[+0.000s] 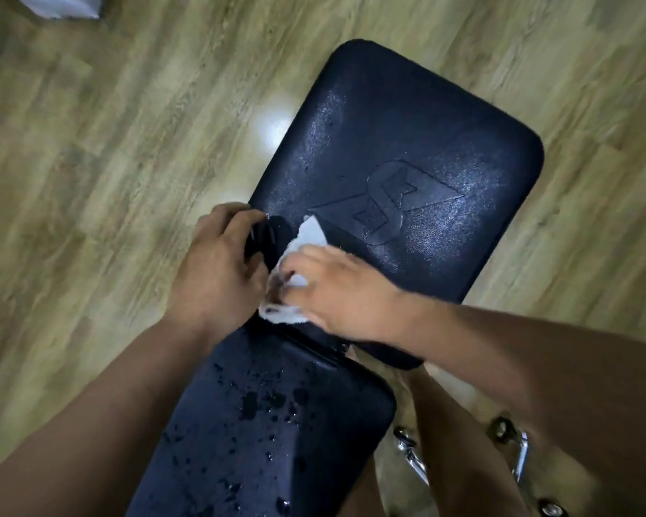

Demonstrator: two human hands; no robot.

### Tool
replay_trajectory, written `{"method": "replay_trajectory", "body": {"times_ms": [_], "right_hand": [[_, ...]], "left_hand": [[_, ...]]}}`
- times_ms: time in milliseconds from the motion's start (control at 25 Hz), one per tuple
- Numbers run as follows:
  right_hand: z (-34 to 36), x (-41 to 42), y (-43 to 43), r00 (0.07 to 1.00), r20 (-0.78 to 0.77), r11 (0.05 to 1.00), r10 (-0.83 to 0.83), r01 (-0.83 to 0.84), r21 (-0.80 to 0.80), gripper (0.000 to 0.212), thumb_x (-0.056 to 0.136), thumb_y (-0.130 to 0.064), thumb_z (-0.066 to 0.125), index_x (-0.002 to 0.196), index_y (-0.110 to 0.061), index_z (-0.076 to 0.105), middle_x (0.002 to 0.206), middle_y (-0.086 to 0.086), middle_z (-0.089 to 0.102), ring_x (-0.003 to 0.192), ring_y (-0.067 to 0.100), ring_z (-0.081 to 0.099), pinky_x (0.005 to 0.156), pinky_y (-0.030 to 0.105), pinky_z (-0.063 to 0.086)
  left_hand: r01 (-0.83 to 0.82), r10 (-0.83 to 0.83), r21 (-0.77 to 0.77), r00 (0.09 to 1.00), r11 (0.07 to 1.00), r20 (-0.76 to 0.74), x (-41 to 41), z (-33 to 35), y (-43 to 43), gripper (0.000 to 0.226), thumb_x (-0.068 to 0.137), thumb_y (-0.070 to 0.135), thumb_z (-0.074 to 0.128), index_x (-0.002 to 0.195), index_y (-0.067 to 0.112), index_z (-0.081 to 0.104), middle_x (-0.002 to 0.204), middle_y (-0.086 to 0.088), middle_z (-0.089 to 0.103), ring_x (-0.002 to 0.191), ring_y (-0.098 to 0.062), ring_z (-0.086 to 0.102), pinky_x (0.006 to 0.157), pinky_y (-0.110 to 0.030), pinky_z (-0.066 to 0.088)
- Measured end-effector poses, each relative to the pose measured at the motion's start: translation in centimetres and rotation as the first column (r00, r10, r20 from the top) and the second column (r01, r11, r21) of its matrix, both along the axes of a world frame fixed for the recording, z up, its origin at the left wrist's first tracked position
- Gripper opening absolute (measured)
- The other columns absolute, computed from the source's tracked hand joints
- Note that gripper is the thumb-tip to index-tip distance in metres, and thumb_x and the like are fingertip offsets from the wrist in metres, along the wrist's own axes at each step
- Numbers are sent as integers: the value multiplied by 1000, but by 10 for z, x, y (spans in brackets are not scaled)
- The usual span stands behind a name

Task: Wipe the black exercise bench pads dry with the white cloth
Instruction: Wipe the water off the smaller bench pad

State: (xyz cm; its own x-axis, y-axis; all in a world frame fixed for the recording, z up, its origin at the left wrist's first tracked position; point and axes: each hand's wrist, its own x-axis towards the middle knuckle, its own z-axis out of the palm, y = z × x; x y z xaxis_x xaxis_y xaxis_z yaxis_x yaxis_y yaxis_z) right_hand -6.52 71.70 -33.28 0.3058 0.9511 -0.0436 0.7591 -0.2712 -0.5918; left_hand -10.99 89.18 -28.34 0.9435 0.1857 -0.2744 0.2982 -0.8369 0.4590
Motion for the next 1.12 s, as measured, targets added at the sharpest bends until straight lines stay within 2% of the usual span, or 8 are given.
{"method": "replay_trajectory", "body": {"times_ms": [120,320,400,520,600,880,1000,1120], "right_hand": [[7,114,-15,921,162,935,-354,354,30,19,87,-35,51,96,-22,60,90,-10,55,84,-8,57,79,22,50],[4,187,9,494,361,510,-791,858,-58,32,90,-23,40,111,-13,61,120,21,53,114,39,48,92,39,38],[0,109,35,632,228,646,-741,763,-13,30,82,-18,52,108,-11,65,121,22,54,107,41,52,88,45,43],[4,-1,43,989,127,997,-70,74,-32,32,77,-22,65,108,-21,71,111,13,60,102,34,54,84,41,42],[1,32,37,977,181,993,116,-112,-33,35,82,-30,53,111,-25,71,110,11,61,98,31,58,80,38,48],[8,187,48,681,468,683,-563,703,-201,43,87,-39,33,110,-17,62,124,18,55,115,37,50,95,45,43],[13,86,79,947,291,933,-135,220,-284,40,90,-33,41,126,-25,58,139,3,46,131,29,36,108,42,27],[19,63,84,930,167,921,328,-276,-274,42,94,-36,41,134,-29,52,144,-3,44,136,22,34,114,39,21]], "left_hand": [[119,-116,36,989,992,-92,-12,-5,-5,52,82,7,63,132,11,54,144,-9,42,133,-29,35,101,-39,42],[-118,118,-30,993,993,-8,-28,-1,-5,46,86,8,58,131,14,54,143,-5,42,130,-26,40,99,-34,44],[-166,168,-39,985,985,36,-37,4,-2,45,84,4,57,128,13,55,140,-5,44,120,-29,50,89,-41,53],[-166,170,-54,983,985,73,-46,10,6,46,79,-3,53,123,10,58,134,-10,48,119,-29,50,79,-42,55],[-141,144,-33,987,989,74,-46,10,10,48,77,-5,51,123,8,57,133,-13,49,120,-31,48,78,-42,55],[120,-88,167,978,979,-190,-37,-7,-42,64,76,9,58,138,4,44,152,-22,31,141,-40,24,115,-47,28],[123,-96,192,985,974,-145,-44,-5,-65,57,76,14,53,132,2,51,138,-24,48,129,-44,38,109,-52,36],[220,-195,186,970,957,-146,-66,-8,-78,65,78,22,40,140,5,45,146,-18,44,133,-42,36,111,-52,35]]}}
